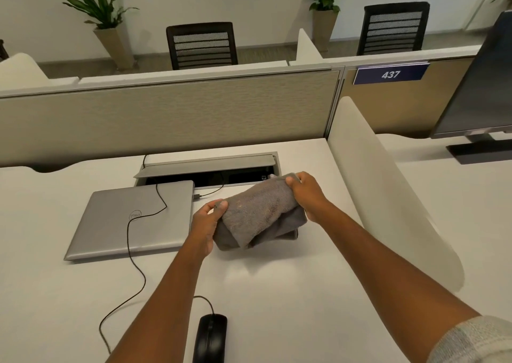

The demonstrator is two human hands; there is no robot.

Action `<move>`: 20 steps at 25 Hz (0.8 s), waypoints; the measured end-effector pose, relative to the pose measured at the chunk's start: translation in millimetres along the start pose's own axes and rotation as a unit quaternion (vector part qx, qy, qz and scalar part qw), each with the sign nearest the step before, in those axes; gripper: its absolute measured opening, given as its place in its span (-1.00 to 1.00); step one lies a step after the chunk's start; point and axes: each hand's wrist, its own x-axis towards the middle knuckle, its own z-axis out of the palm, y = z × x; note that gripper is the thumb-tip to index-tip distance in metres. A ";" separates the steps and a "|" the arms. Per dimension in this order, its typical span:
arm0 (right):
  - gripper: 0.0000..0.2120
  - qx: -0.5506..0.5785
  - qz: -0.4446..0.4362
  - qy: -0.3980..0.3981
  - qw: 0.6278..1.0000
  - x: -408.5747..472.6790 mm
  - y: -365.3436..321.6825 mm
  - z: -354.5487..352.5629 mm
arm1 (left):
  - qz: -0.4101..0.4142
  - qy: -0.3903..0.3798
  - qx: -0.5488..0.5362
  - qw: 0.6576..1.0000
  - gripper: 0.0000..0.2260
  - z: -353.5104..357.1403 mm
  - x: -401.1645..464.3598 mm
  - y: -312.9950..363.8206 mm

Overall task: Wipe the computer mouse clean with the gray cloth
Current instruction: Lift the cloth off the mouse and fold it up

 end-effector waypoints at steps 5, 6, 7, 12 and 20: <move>-0.80 0.046 0.077 0.032 0.995 21.9 39.2 -2.2 | -0.077 0.022 0.073 0.994 -0.76 16.4 28.3 -11.9; -0.78 0.049 0.082 0.045 0.994 26.0 44.2 -2.8 | -0.085 0.023 0.079 0.993 -0.77 19.7 32.5 -14.5; -0.77 0.047 0.082 0.060 0.994 29.2 48.7 -2.9 | -0.090 0.026 0.085 0.992 -0.77 22.9 36.4 -17.1; -0.70 -0.048 0.047 0.051 0.996 35.7 63.4 2.4 | -0.013 0.076 0.165 0.983 -0.76 28.3 45.9 -21.1; -0.52 -0.378 -0.184 0.110 0.901 12.5 77.6 24.0 | 0.228 0.115 0.412 0.875 -0.60 41.5 28.3 -27.0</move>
